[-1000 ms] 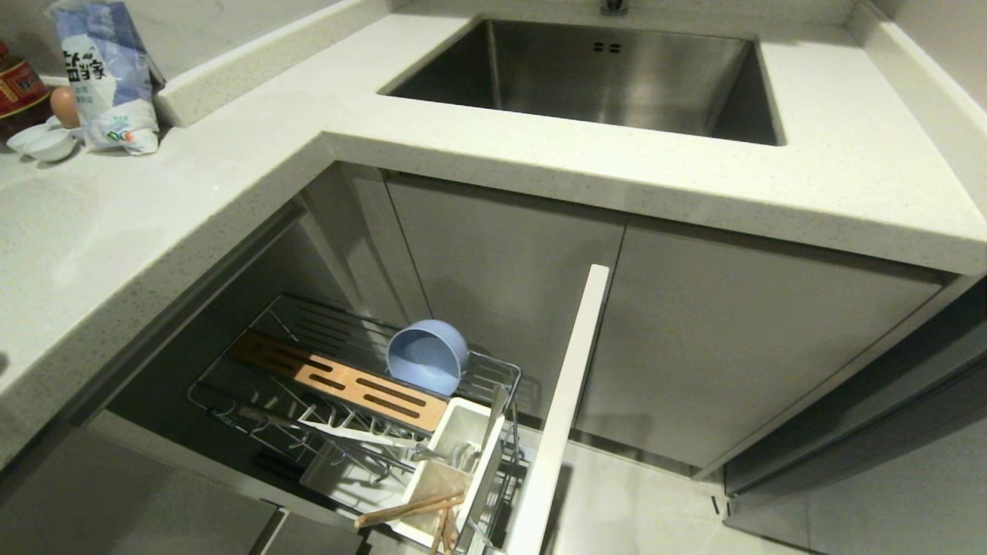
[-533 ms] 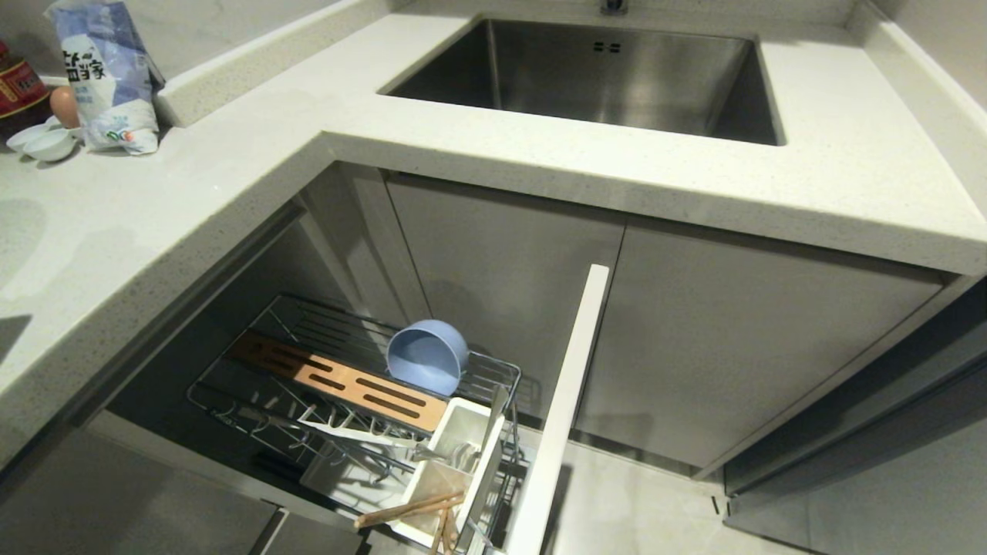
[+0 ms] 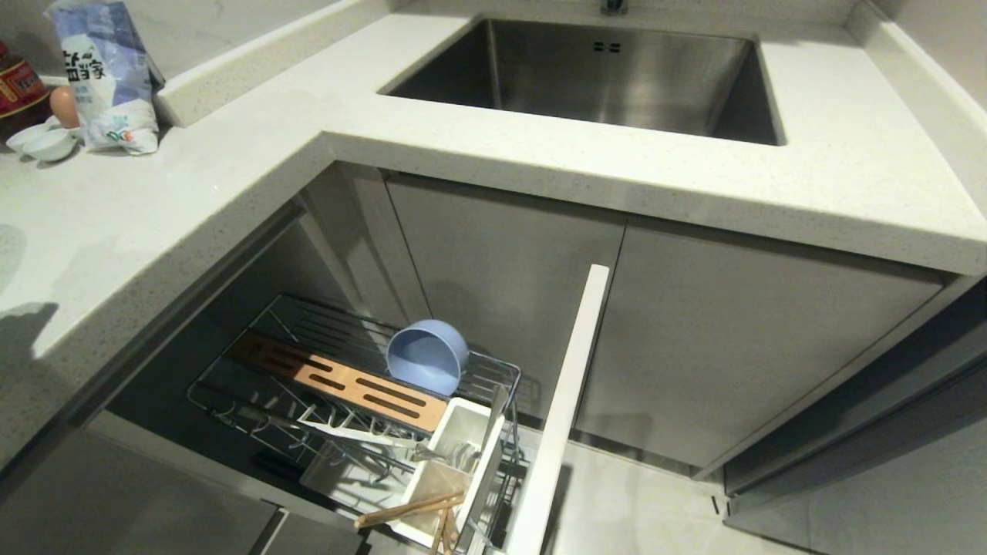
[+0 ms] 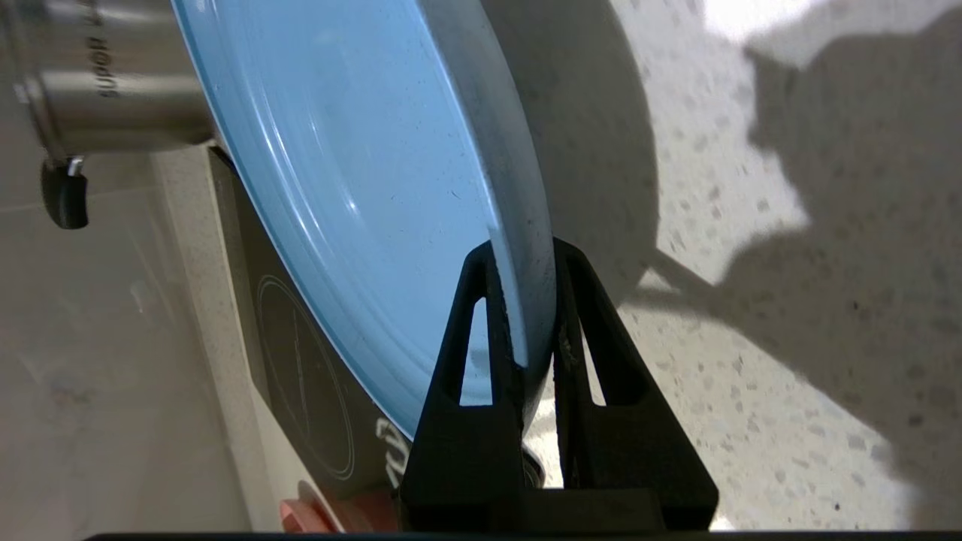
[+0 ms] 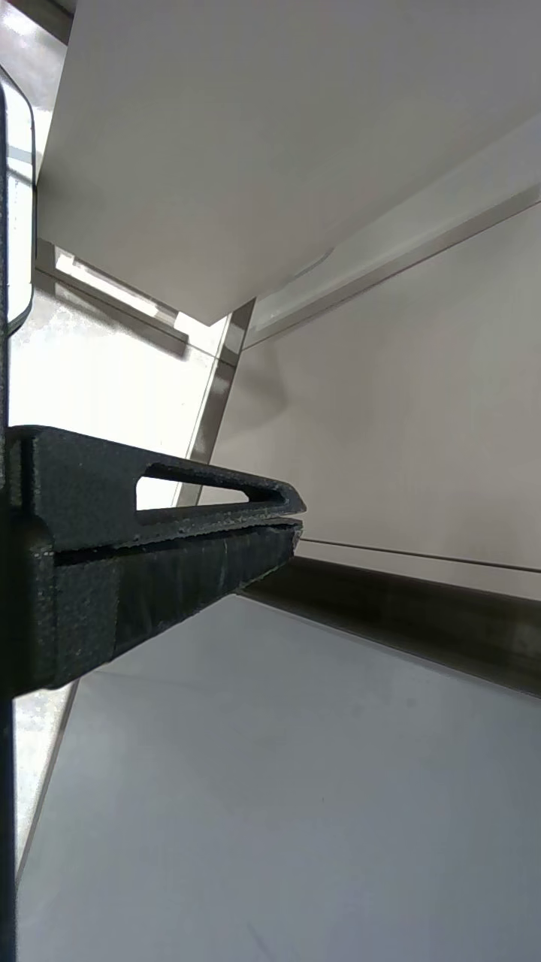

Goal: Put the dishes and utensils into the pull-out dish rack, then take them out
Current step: Take the plate out of the cupboard

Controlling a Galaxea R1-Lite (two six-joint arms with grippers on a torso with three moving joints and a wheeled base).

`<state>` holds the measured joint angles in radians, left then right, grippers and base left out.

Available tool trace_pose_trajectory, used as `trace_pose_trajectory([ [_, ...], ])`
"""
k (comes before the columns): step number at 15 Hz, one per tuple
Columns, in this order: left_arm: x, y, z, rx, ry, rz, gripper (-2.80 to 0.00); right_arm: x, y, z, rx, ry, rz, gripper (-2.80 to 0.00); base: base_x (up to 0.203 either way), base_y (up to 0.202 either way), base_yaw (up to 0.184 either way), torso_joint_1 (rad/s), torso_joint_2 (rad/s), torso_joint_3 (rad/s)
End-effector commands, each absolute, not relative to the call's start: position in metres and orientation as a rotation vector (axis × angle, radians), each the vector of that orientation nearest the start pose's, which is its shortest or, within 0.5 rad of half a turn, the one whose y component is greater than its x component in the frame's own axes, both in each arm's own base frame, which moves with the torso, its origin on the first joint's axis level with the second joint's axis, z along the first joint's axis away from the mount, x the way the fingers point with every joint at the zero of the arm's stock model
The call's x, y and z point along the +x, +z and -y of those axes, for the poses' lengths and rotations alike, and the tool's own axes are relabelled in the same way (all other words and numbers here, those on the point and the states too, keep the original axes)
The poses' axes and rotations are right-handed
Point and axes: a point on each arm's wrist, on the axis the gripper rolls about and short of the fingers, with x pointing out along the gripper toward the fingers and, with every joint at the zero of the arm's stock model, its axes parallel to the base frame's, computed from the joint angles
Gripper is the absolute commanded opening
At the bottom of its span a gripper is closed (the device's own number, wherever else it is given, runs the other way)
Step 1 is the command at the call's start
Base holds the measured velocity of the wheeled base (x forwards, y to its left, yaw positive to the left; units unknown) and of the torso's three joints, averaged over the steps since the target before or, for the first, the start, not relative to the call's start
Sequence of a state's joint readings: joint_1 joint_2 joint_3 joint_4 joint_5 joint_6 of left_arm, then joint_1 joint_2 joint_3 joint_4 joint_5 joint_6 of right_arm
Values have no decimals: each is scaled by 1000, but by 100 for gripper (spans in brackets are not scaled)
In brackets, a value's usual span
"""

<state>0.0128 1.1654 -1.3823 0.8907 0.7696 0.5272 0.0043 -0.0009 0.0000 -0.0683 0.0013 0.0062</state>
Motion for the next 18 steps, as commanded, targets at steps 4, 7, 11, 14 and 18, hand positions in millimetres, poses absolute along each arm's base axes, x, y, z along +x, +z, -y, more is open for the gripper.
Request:
trace_pose_trajectory([
  [4, 115, 315, -15, 775, 530, -906, -280, -21, 76, 0, 6, 6, 48, -280, 0, 0, 0, 0, 0, 0],
  [7, 117, 314, -15, 778, 525, -913, -280, -21, 76, 0, 6, 6, 48, -280, 0, 0, 0, 0, 0, 0],
  [11, 114, 311, -13, 796, 491, -940, -280, -21, 76, 0, 6, 6, 48, -280, 0, 0, 0, 0, 0, 0],
  [14, 114, 312, -13, 790, 483, -927, -280, -21, 76, 0, 6, 6, 48, -280, 0, 0, 0, 0, 0, 0],
  [18, 110, 316, -12, 777, 464, -902, 0, -21, 76, 0, 6, 6, 48, -280, 0, 0, 0, 0, 0, 0],
])
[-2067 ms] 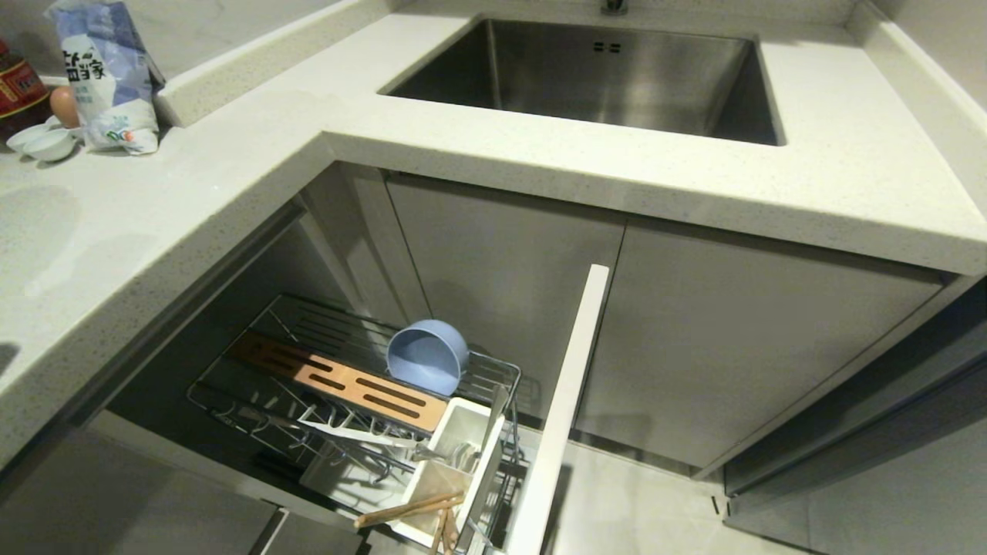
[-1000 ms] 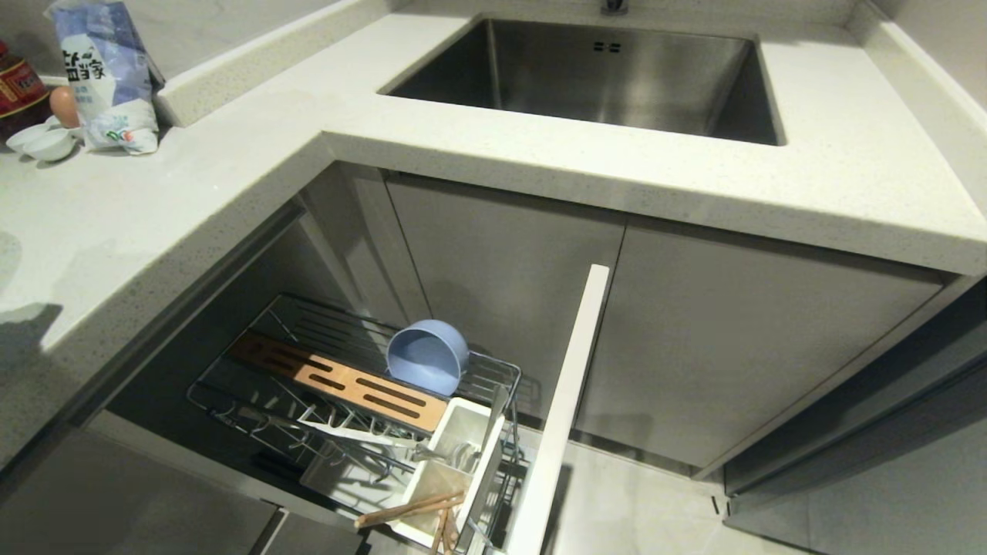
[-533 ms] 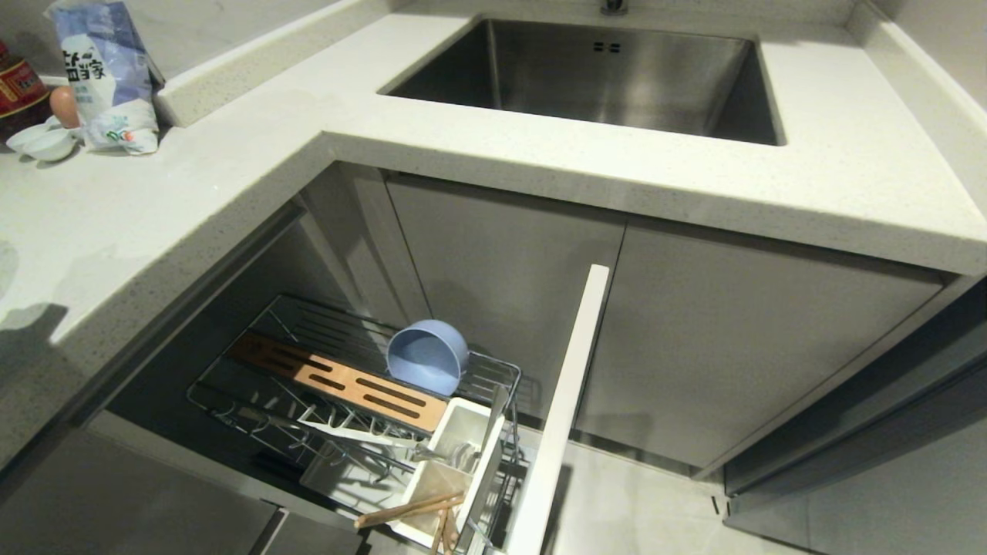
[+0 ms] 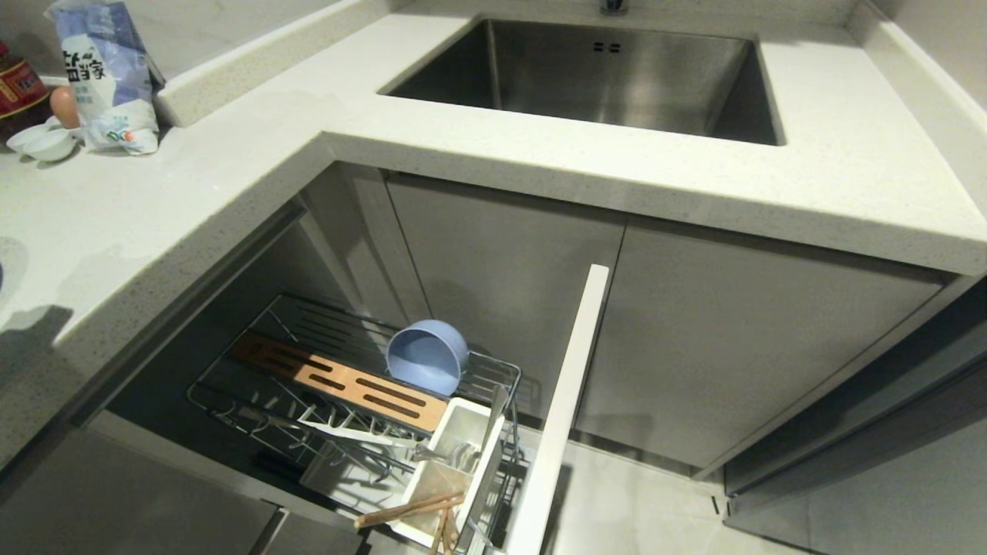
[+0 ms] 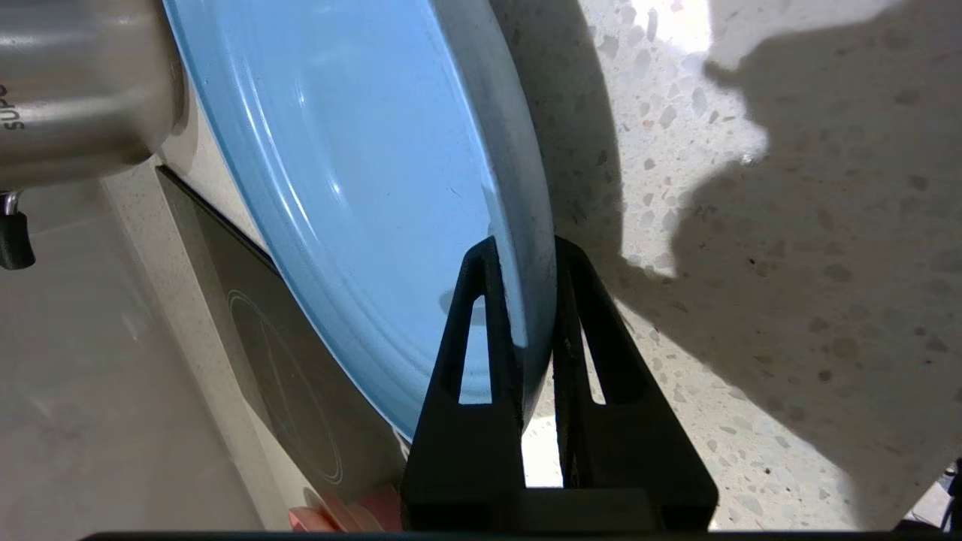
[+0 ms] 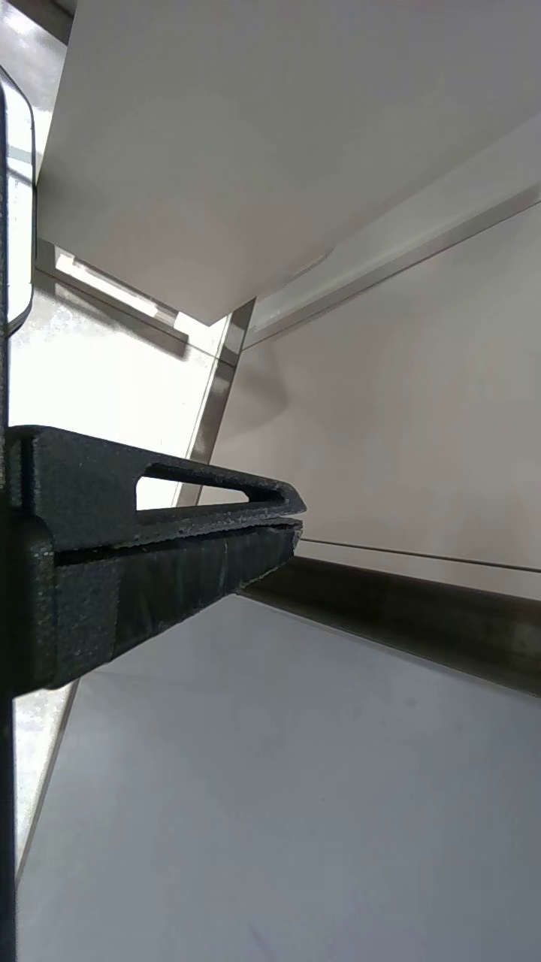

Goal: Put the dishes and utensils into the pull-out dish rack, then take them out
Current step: Take the plate out of the cupboard

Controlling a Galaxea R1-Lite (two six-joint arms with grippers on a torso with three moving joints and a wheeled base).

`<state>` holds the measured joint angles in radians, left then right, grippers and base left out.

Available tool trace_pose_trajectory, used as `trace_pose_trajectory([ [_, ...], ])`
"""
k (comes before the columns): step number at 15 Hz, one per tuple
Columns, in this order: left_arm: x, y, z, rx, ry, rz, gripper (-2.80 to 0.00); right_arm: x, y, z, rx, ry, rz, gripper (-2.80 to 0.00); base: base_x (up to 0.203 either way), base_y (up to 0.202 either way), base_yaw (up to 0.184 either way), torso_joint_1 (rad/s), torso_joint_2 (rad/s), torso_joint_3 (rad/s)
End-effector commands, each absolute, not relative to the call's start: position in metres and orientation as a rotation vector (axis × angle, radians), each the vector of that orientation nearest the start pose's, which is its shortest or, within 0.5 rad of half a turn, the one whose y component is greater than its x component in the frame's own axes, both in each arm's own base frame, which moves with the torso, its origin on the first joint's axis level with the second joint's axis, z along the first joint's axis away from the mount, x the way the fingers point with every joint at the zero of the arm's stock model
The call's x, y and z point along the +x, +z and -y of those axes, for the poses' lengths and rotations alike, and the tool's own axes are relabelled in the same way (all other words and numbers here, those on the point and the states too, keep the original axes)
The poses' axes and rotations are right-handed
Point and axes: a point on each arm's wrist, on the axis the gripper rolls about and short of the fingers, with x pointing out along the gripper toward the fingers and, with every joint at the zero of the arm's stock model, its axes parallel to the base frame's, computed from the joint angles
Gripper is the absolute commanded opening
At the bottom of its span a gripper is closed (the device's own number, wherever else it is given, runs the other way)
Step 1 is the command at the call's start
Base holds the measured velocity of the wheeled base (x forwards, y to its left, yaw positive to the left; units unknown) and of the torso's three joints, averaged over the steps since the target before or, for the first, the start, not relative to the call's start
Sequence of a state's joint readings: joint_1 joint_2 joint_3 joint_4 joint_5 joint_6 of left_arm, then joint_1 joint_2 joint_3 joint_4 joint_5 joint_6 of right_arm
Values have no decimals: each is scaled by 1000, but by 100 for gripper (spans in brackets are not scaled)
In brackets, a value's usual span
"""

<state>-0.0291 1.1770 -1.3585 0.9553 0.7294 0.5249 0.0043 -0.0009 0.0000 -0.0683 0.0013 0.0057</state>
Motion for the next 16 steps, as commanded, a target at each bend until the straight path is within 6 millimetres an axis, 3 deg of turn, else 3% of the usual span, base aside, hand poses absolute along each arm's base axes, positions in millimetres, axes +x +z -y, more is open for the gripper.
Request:
trace_pose_trajectory([
  [1, 109, 316, -12, 777, 464, -902, 0, -21, 76, 0, 6, 6, 48, -280, 0, 0, 0, 0, 0, 0],
  [8, 104, 326, -9, 699, 415, -795, 0, -21, 76, 0, 6, 6, 48, -280, 0, 0, 0, 0, 0, 0],
  [12, 89, 339, 1, 492, 157, -601, 0, -21, 76, 0, 6, 6, 48, -280, 0, 0, 0, 0, 0, 0],
  [16, 70, 365, 9, 176, -93, -256, 0, -21, 76, 0, 6, 6, 48, -280, 0, 0, 0, 0, 0, 0],
])
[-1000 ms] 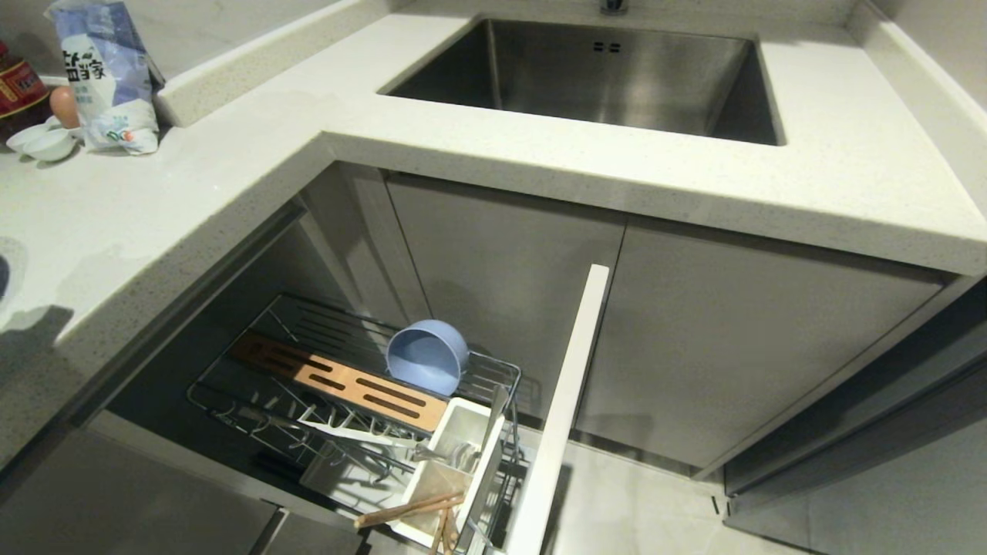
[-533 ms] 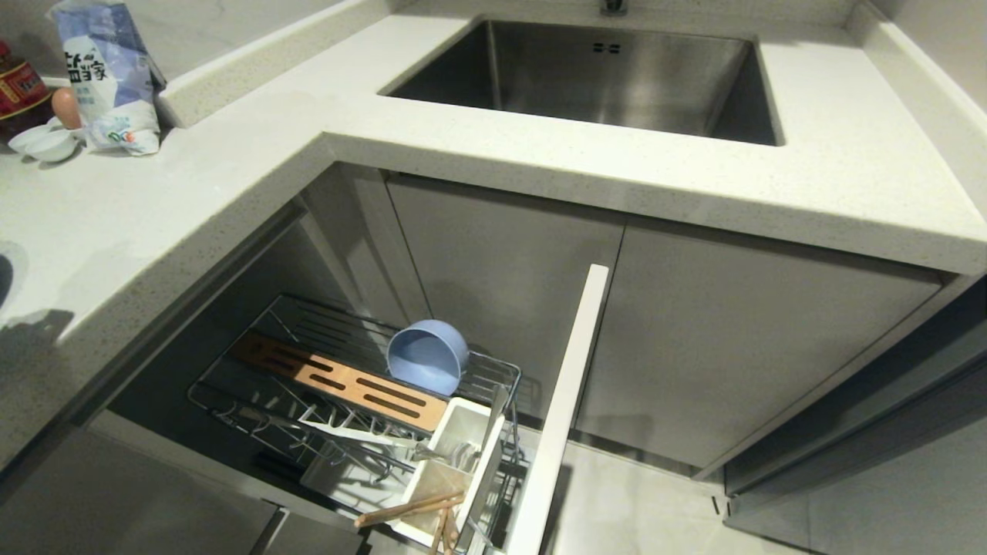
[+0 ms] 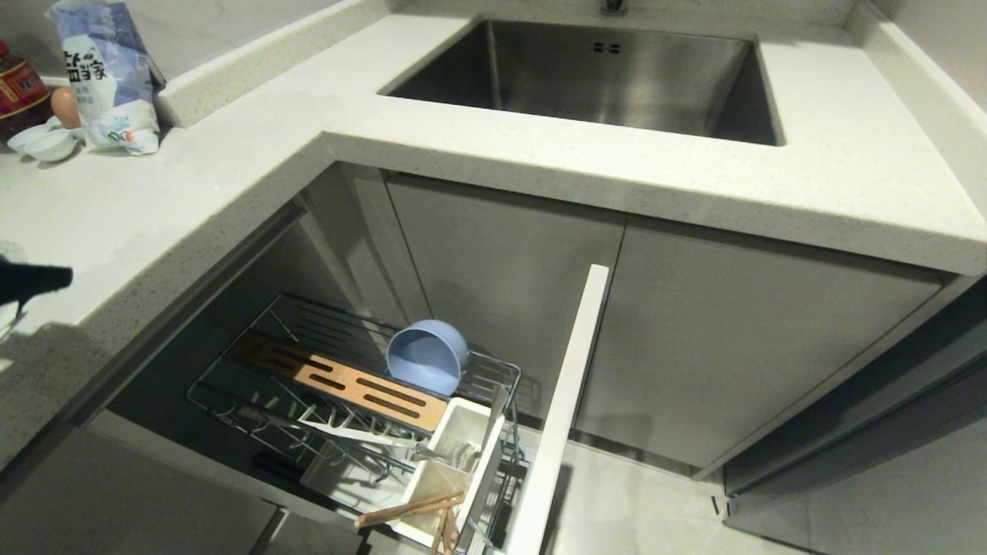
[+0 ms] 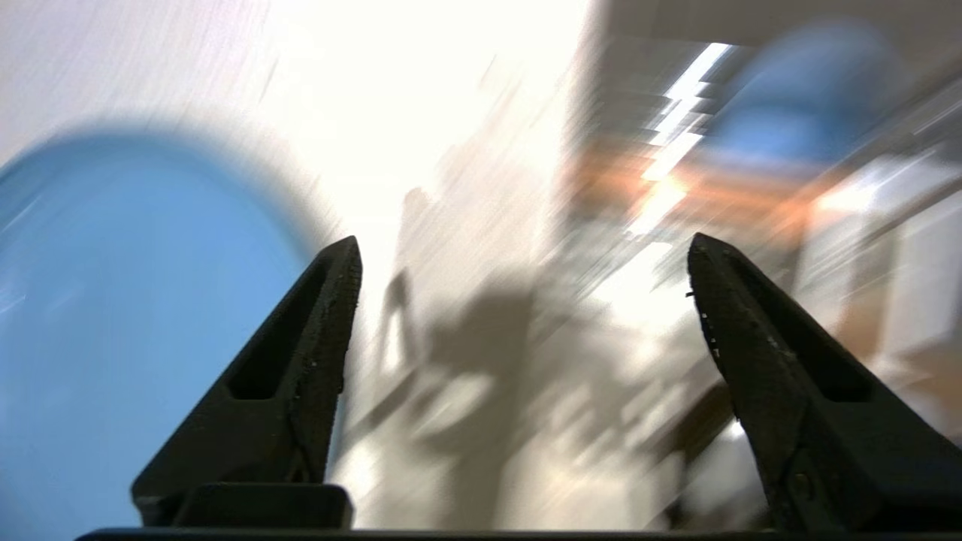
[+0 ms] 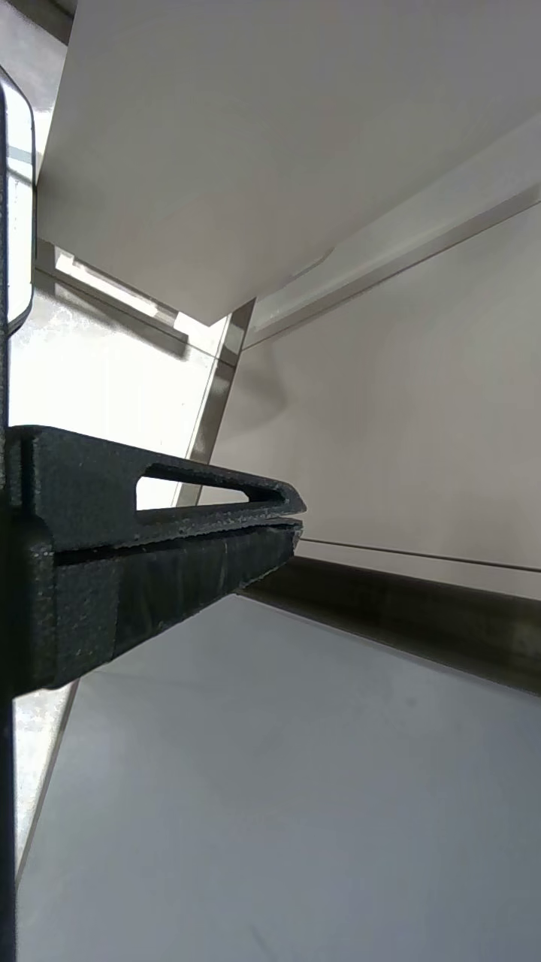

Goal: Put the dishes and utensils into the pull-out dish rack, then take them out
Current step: Take the plate out of the cupboard, then take the bowl out of the cupboard

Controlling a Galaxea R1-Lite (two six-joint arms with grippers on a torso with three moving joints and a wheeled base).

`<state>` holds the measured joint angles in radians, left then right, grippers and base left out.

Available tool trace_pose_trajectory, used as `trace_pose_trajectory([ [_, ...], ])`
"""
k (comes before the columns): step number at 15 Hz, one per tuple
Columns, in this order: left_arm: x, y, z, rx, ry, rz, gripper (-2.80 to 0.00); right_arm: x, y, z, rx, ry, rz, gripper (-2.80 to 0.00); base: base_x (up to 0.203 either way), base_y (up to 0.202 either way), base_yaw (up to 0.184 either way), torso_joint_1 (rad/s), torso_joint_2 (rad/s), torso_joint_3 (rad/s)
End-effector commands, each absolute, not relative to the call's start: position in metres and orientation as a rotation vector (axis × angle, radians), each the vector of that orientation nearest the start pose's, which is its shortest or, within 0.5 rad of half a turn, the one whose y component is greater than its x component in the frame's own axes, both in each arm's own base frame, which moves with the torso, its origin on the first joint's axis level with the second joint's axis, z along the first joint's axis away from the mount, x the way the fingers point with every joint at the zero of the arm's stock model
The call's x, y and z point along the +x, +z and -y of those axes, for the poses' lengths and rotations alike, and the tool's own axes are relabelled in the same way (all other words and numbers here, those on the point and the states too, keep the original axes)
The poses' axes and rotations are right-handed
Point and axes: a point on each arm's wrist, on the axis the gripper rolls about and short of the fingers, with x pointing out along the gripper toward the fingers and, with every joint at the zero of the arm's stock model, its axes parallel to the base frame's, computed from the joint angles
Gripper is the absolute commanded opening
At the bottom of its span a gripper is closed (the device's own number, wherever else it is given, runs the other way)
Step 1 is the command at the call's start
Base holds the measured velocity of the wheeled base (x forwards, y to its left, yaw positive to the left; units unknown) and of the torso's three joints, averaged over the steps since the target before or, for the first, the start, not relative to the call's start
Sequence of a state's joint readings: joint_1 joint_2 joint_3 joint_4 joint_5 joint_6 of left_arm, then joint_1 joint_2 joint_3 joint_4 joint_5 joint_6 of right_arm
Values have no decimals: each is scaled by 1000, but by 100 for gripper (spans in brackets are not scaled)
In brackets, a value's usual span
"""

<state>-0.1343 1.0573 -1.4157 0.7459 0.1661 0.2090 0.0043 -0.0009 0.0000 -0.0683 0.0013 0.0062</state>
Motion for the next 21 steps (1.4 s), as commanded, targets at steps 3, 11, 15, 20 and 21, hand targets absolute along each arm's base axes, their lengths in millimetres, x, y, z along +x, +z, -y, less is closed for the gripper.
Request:
trace_pose_trajectory([
  [3, 67, 382, 15, -79, -263, -57, -280, -21, 76, 0, 6, 6, 48, -280, 0, 0, 0, 0, 0, 0],
  [11, 122, 358, 57, -368, -410, -330, -280, -21, 76, 0, 6, 6, 48, -280, 0, 0, 0, 0, 0, 0],
  [15, 161, 325, 80, -424, -353, -514, -280, -21, 76, 0, 6, 6, 48, -280, 0, 0, 0, 0, 0, 0],
  [20, 216, 281, 111, -543, -271, -617, -280, -21, 76, 0, 6, 6, 48, -280, 0, 0, 0, 0, 0, 0],
  [21, 227, 270, 116, -546, -248, -627, -280, -21, 76, 0, 6, 6, 48, -280, 0, 0, 0, 0, 0, 0],
])
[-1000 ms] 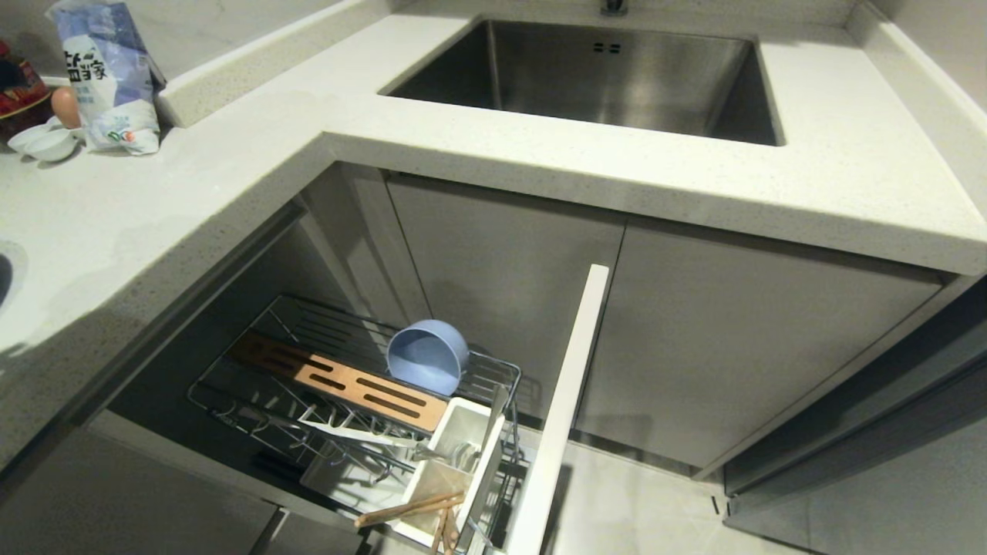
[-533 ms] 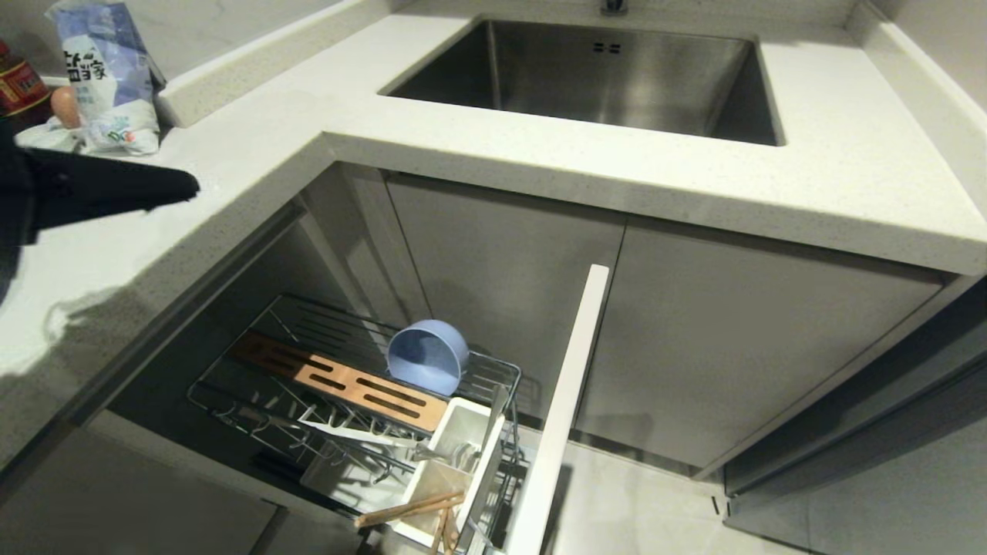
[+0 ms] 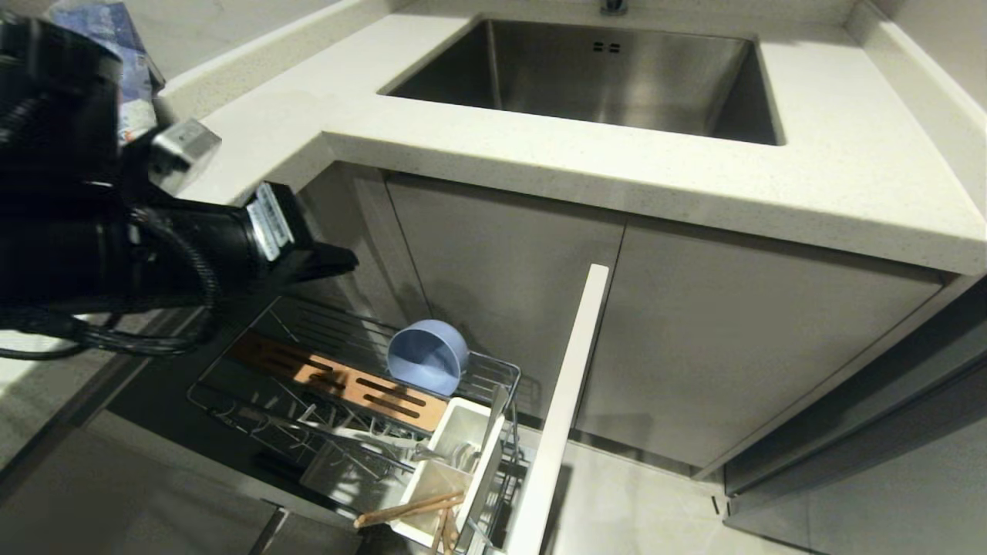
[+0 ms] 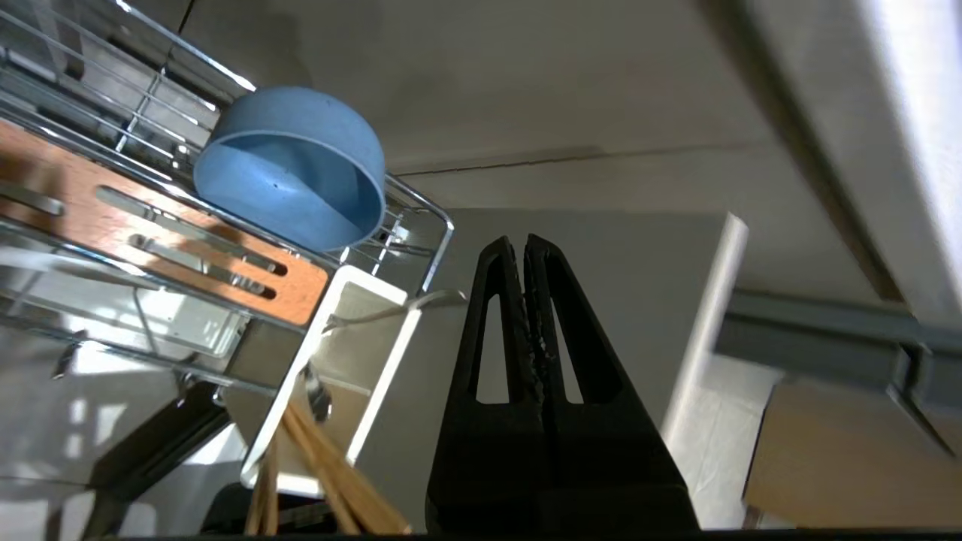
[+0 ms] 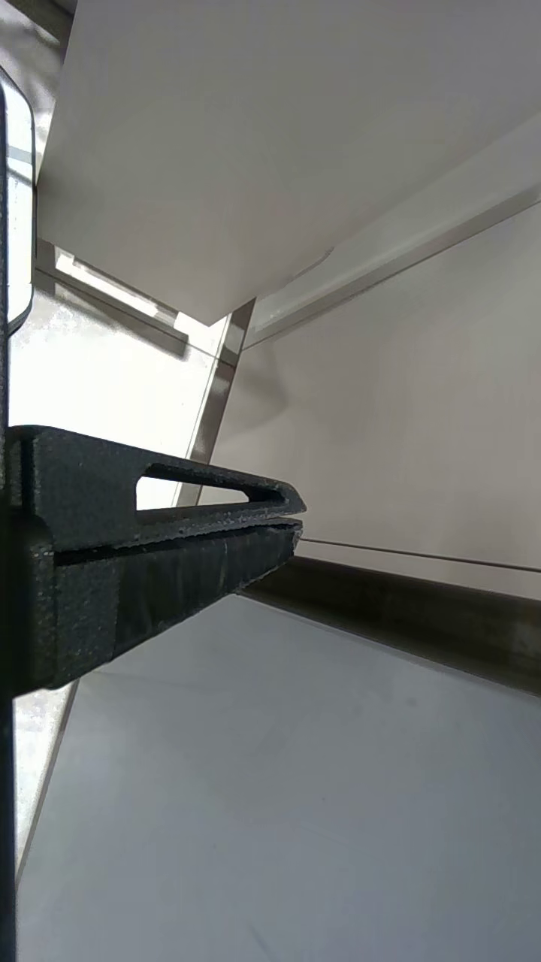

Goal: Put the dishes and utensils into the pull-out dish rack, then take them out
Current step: Take the bowl out of the cupboard

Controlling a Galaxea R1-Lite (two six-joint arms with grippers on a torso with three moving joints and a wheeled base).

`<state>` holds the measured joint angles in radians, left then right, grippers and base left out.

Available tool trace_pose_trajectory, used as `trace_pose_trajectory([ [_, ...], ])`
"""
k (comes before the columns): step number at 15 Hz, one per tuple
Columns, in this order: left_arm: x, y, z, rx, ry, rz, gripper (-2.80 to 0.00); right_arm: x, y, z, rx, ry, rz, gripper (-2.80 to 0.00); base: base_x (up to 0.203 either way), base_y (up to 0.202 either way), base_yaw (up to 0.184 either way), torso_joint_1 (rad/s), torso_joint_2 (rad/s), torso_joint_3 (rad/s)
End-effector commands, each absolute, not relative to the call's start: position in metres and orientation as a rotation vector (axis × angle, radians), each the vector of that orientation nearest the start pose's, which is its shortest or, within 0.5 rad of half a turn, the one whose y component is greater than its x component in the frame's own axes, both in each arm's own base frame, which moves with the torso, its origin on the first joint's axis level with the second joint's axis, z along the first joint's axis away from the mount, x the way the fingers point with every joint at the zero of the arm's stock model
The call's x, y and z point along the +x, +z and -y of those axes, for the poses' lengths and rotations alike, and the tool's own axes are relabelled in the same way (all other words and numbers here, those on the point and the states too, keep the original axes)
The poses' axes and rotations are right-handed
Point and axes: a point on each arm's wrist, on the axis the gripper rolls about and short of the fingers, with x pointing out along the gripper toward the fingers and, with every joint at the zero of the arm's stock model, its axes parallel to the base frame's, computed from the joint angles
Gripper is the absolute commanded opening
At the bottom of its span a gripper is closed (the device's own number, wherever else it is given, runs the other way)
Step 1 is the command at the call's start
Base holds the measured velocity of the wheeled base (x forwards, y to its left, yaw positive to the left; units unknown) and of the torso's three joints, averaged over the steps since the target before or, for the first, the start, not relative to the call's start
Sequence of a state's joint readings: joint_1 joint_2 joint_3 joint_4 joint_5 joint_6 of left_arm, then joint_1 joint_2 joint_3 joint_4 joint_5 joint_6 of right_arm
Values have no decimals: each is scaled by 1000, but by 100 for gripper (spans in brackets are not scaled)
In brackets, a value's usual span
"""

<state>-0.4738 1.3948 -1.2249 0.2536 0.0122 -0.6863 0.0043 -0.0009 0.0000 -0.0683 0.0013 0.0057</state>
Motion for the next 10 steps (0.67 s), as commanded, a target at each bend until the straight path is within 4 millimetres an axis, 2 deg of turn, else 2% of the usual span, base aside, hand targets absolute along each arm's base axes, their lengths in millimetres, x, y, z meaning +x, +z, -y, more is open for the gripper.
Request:
trace_pose_trajectory([
  [1, 237, 258, 122, -543, -223, -638, -280, -21, 76, 0, 6, 6, 48, -280, 0, 0, 0, 0, 0, 0],
  [6, 263, 206, 155, -488, -125, -693, -280, -21, 76, 0, 6, 6, 48, -280, 0, 0, 0, 0, 0, 0],
  [7, 267, 197, 159, -477, -104, -706, 0, -21, 76, 0, 6, 6, 48, -280, 0, 0, 0, 0, 0, 0],
  [10, 281, 179, 170, -472, -77, -714, 0, -21, 76, 0, 6, 6, 48, -280, 0, 0, 0, 0, 0, 0],
])
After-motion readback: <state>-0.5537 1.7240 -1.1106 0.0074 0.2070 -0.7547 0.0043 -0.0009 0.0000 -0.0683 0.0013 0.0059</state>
